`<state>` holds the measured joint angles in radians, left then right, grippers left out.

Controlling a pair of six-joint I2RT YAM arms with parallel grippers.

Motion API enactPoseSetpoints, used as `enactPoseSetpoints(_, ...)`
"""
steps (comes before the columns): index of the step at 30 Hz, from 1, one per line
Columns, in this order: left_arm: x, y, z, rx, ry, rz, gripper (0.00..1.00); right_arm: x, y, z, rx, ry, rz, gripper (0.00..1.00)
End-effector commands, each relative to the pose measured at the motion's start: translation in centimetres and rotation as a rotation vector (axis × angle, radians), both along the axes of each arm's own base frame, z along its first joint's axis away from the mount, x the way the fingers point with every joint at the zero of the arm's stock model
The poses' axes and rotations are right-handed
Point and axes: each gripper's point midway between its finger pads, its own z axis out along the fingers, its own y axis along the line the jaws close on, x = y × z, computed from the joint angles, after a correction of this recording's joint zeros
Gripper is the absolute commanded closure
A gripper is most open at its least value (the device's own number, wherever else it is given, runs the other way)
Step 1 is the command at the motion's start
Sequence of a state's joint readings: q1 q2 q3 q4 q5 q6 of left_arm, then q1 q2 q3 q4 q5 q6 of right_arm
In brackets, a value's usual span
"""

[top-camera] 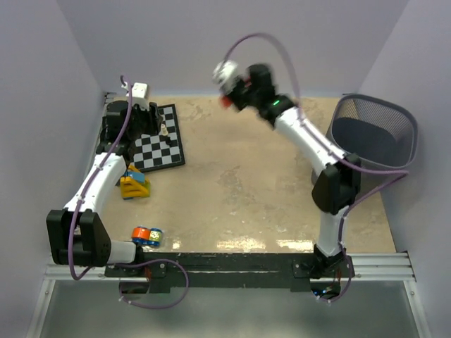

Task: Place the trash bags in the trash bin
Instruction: Unfold the trash bag at the center of the board.

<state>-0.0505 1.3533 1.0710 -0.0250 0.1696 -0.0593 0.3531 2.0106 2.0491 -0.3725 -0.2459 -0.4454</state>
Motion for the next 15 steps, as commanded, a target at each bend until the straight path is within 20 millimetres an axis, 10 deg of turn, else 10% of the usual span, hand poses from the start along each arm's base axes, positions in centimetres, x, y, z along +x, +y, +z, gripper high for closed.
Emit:
enactPoseSetpoints(1,-0.3,1.0,1.9,0.021,-0.041,0.027,0.47,-9.3,9.4,7.5,0.066,-0.26,0.205,1.0)
enactPoseSetpoints(4,-0.3,1.0,1.8,0.024,-0.039,0.026,0.47,4.9,-10.4,9.2,0.327,-0.148,-0.497,1.0)
enactPoseSetpoints(6,-0.3,1.0,1.6,0.02,-0.036,0.029,0.48,7.4,-16.4,12.8,0.492,-0.194,-0.593,1.0)
enactPoseSetpoints(8,-0.3,0.9,1.4,0.005,-0.032,0.027,0.48,6.3,-11.6,15.0,0.46,-0.262,-0.413,1.0)
enactPoseSetpoints(9,-0.2,0.8,1.4,-0.003,-0.033,0.025,0.48,4.6,-6.1,14.8,0.452,-0.228,-0.214,1.0)
enactPoseSetpoints(12,-0.1,0.8,1.6,-0.019,-0.036,0.026,0.48,-9.0,13.2,7.6,0.032,-0.142,0.564,1.0)
enactPoseSetpoints(14,0.0,0.8,1.9,-0.014,-0.044,0.024,0.48,-17.2,17.2,1.0,-0.22,-0.053,0.78,1.0)
enactPoseSetpoints(15,0.0,0.8,2.1,-0.006,-0.047,0.019,0.48,-18.2,16.9,-0.1,-0.216,-0.024,0.756,1.0)
